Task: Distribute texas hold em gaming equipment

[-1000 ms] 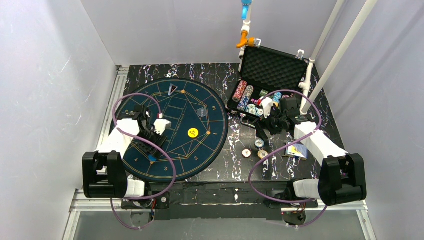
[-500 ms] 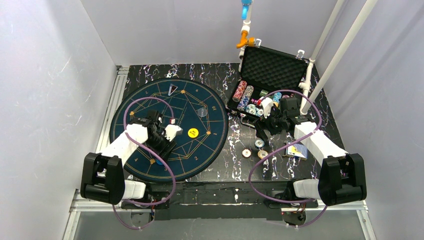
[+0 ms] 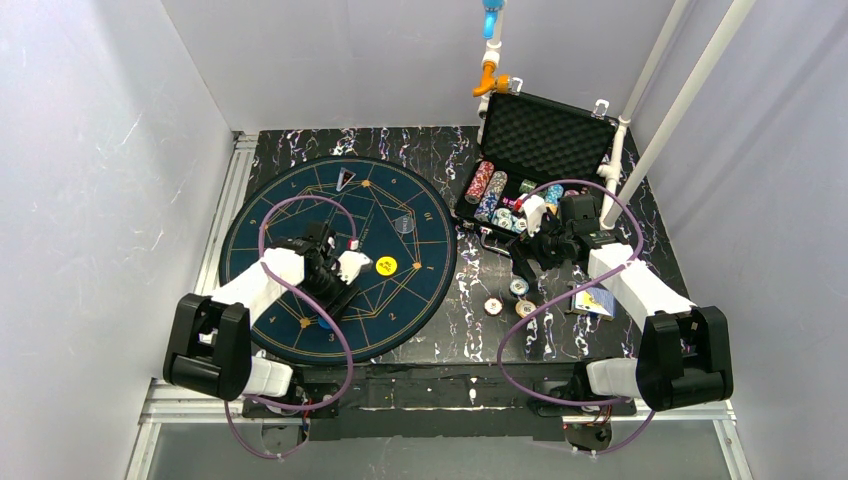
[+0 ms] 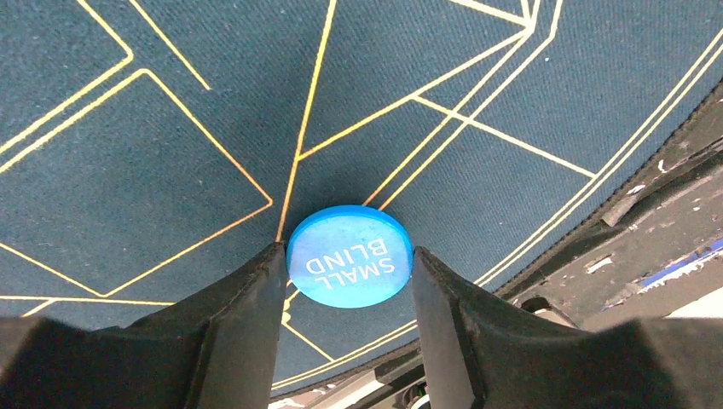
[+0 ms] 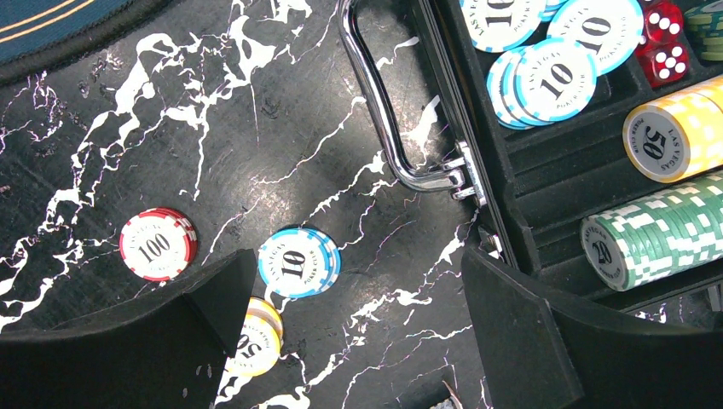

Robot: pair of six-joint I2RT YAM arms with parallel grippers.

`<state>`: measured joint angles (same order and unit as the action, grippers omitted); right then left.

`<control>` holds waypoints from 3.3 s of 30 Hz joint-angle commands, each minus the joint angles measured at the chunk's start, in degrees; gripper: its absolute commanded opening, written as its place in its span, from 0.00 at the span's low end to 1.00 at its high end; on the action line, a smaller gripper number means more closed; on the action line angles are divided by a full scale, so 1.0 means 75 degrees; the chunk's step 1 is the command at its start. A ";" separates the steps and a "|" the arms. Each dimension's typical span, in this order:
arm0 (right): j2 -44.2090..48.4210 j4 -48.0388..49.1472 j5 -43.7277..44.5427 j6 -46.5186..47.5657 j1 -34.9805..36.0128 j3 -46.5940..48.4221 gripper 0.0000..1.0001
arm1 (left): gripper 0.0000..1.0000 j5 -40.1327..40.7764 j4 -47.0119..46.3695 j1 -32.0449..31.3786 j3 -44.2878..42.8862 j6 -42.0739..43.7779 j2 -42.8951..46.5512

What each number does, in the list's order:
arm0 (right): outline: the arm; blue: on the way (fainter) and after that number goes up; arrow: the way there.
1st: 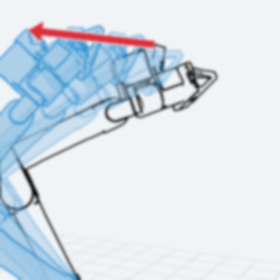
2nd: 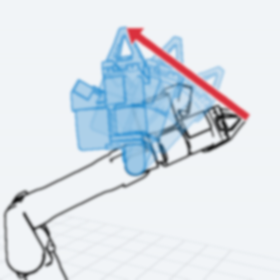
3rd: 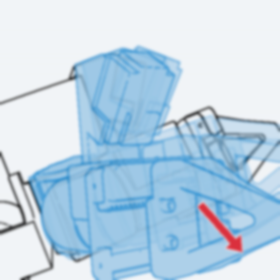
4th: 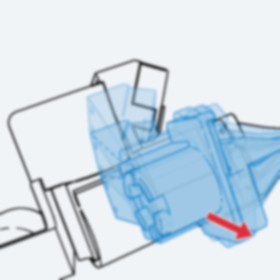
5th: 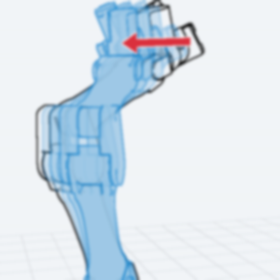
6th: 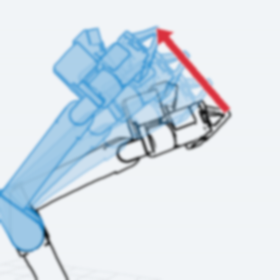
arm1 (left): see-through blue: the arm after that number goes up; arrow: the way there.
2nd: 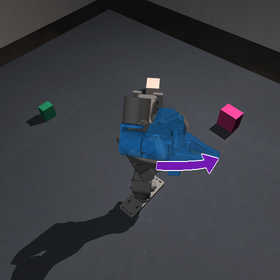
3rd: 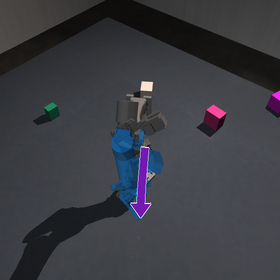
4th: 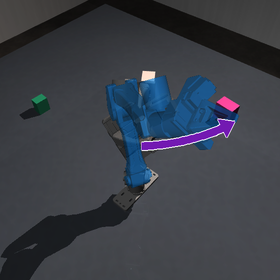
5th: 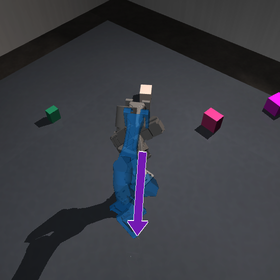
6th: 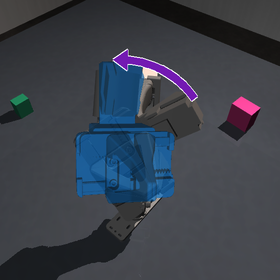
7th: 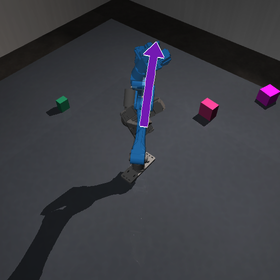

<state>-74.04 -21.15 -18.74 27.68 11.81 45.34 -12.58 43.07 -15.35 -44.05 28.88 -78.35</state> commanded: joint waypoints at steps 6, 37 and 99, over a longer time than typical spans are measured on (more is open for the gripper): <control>0.0003 0.0007 -0.0032 0.0129 0.0019 0.0306 1.00 | 0.48 0.0166 -0.0062 -0.0278 0.0191 -0.0056 -0.0157; -0.0030 0.0008 0.0030 0.0175 0.0019 0.0312 1.00 | 0.77 0.1113 -0.1019 -0.2090 -0.3873 -0.0899 -0.3218; 0.0009 -0.0179 -0.0114 0.0059 0.0019 0.0457 1.00 | 0.30 -0.0040 0.0898 0.4003 -0.7936 -0.0399 -0.6001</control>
<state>-73.52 -22.50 -18.83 28.45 11.81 46.11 -15.44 49.84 14.76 -100.77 25.65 -122.65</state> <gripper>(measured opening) 0.997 0.496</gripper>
